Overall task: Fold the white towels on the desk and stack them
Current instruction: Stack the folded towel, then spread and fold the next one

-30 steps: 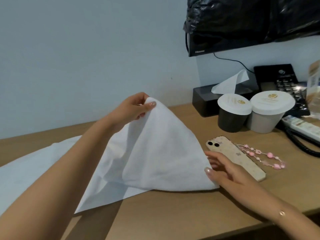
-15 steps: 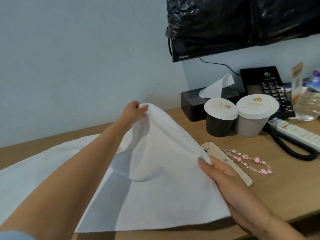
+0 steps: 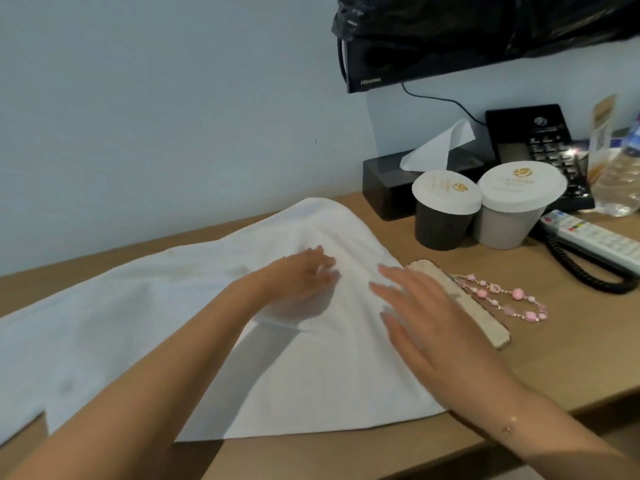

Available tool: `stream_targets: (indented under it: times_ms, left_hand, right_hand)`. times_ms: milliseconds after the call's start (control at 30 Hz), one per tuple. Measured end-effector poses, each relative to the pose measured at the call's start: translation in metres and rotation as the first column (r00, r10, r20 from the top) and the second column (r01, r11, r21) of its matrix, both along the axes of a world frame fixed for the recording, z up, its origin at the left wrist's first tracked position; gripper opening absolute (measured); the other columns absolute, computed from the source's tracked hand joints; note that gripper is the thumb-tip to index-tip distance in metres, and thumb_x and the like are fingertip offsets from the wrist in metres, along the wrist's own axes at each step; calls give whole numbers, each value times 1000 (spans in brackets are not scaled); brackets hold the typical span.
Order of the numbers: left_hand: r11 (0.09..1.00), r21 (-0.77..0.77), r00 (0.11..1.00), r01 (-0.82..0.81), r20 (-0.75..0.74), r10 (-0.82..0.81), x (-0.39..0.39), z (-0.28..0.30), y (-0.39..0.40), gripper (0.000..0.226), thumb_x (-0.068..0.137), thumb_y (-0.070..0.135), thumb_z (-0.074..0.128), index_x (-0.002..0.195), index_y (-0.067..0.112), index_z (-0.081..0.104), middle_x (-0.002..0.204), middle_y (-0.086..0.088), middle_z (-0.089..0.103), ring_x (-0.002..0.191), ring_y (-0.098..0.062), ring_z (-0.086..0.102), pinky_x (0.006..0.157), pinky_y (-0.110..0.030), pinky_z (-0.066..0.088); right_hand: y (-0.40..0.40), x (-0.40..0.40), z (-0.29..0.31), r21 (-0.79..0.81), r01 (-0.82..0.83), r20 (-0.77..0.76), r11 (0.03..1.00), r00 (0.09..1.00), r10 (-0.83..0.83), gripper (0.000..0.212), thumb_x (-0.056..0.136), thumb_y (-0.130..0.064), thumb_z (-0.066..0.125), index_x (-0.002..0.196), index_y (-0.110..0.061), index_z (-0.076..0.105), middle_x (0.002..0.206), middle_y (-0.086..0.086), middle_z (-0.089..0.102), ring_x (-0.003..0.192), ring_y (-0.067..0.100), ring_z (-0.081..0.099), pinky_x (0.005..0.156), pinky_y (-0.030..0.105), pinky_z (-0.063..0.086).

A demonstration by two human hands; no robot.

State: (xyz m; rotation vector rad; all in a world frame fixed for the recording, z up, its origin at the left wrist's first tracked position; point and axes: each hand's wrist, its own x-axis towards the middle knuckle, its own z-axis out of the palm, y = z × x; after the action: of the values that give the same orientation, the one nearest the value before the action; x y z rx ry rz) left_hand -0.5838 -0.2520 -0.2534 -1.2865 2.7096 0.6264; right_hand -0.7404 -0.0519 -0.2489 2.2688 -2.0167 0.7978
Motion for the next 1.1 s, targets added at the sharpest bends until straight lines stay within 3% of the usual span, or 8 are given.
stream_targets:
  times_ms: [100, 233, 367, 533, 700, 867, 1000, 1100]
  left_hand:
    - [981, -156, 982, 114, 166, -87, 13, -28, 9, 62, 101, 57, 19, 155, 38, -3, 163, 10, -15, 149, -10, -14, 119, -43, -7]
    - [957, -263, 991, 125, 86, -106, 19, -39, 8, 58, 101, 56, 15, 154, 40, -3, 163, 13, -12, 149, -6, -14, 119, -43, -11]
    - [984, -179, 981, -1, -189, -33, 27, -22, 21, 52, 103, 44, 38, 152, 29, 31, 162, 7, 22, 150, -10, 13, 121, -35, 8]
    - [991, -78, 889, -105, -455, 58, 118, 19, 61, 25, 99, 37, 52, 120, 32, 65, 126, 19, 61, 114, 3, 55, 93, -14, 41]
    - [927, -30, 813, -373, -492, 311, 252, 42, 105, 18, 98, 32, 56, 112, 34, 66, 111, 27, 61, 100, 14, 56, 80, -8, 45]
    - [795, -35, 718, -606, -453, 528, 354, 26, 136, 13, 93, 29, 64, 104, 35, 65, 107, 20, 62, 96, 10, 55, 81, -15, 46]
    - [684, -258, 724, -682, -367, 584, 398, -1, 141, 38, 87, 40, 68, 123, 32, 58, 120, 11, 47, 114, -7, 42, 93, -28, 40]
    - [483, -222, 520, -847, -535, 666, 414, -10, 134, 57, 85, 50, 67, 132, 21, 50, 124, 3, 40, 115, -15, 41, 90, -30, 43]
  right_hand:
    - [-11, 10, -27, 287, -73, -66, 955, 993, 95, 57, 102, -53, 16, 154, -34, 0, 155, -20, -19, 144, -2, -17, 103, 10, -24]
    - [-19, 14, -45, 327, -24, -156, 945, 985, 79, 66, 97, -63, 7, 148, -35, -23, 153, -19, -32, 139, -1, -31, 110, 22, -25]
    - [-18, 12, -39, 344, -31, -130, 938, 988, 81, 67, 96, -64, 11, 150, -37, -17, 155, -21, -26, 141, -3, -24, 112, 20, -18]
    - [-17, 56, -12, 128, -103, 32, 986, 995, 100, 52, 96, -61, 25, 145, -45, 29, 153, -31, 12, 134, -13, 11, 105, 7, 3]
    - [-52, 149, 13, 86, -372, 28, 924, 928, 371, 34, 99, -43, 44, 131, -38, 53, 144, -23, 39, 129, -7, 32, 94, -4, 13]
    - [-79, 238, 16, 72, -563, -38, 823, 823, 566, 32, 97, -42, 49, 125, -31, 60, 136, -14, 51, 123, 4, 44, 97, 20, 40]
    - [-89, 292, 6, 96, -608, -190, 788, 766, 614, 49, 91, -56, 48, 132, -31, 53, 129, -11, 51, 111, 9, 48, 84, 23, 44]
    - [-99, 318, 1, 103, -511, -268, 853, 812, 519, 65, 87, -62, 47, 141, -28, 38, 125, -5, 46, 102, 14, 49, 75, 27, 48]
